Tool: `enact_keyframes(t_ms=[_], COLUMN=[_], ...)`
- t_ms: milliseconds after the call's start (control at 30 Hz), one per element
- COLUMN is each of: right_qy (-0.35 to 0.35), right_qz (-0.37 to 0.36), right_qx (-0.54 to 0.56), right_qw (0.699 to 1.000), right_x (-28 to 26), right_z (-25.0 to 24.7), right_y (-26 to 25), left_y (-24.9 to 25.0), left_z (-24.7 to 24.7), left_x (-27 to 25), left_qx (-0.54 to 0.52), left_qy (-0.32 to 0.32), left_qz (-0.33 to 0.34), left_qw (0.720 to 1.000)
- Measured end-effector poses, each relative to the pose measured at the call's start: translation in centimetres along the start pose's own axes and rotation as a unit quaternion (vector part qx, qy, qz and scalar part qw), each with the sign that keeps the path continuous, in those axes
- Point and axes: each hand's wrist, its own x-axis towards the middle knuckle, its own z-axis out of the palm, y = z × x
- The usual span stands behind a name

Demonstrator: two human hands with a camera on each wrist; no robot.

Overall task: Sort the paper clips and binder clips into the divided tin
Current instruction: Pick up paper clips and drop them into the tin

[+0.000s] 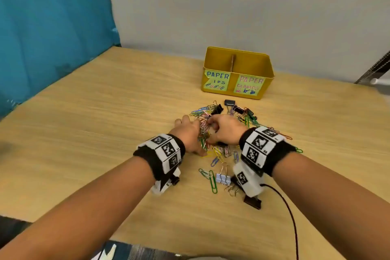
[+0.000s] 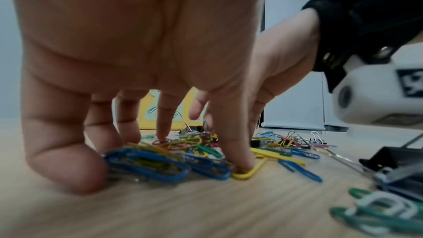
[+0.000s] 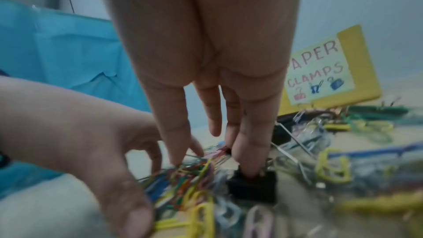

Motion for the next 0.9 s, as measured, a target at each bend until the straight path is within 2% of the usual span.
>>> enact_keyframes(t_ms=[133, 200, 267, 367, 467, 567, 700, 833, 900], right_qy=[0.011, 0.015, -0.018, -0.105, -0.109, -0.091, -0.118, -0.121, -0.119], right_qz=[0.022, -0.008, -0.047, -0.064, -0.076, -0.099, -0.13, -0.131, -0.114], right_qx=[-0.057, -0.064, -0.118, -0.239, -0.327, -0.322, -0.297, -0.277, -0.234], right_qw=[0.998, 0.998, 0.992, 0.963, 0.936, 0.937, 0.938, 0.944, 0.958], right_x=[1.7, 2.9, 4.4, 6.1, 7.0, 7.3, 7.4, 7.0, 6.8], right_z=[-1.5, -2.0, -2.4, -1.9, -0.5, 0.1, 0.3, 0.2, -0.9], right_y=[0.7, -0.3, -1.8, -3.2, -3.4, -3.1, -2.5, -2.0, -1.6], left_y=[-1.2, -1.5, -1.7, -2.1, -2.7, -3.1, -3.2, -3.3, -3.3], left_z=[-0.5, -0.8, -1.0, -1.0, -1.2, -1.6, -1.5, -1.6, -2.0], left_x=[1.2, 1.7, 2.0, 2.2, 2.1, 2.0, 2.2, 2.5, 2.6], left_qx=[-0.014, -0.016, -0.01, -0.019, -0.034, -0.046, -0.053, -0.093, -0.109], left_qy=[-0.009, -0.013, -0.007, 0.002, 0.008, 0.012, 0.023, 0.032, 0.043], left_qz=[0.001, 0.008, 0.012, 0.028, 0.022, 0.027, 0.03, 0.033, 0.045], left_qw=[1.0, 1.0, 1.0, 0.999, 0.999, 0.999, 0.998, 0.995, 0.992])
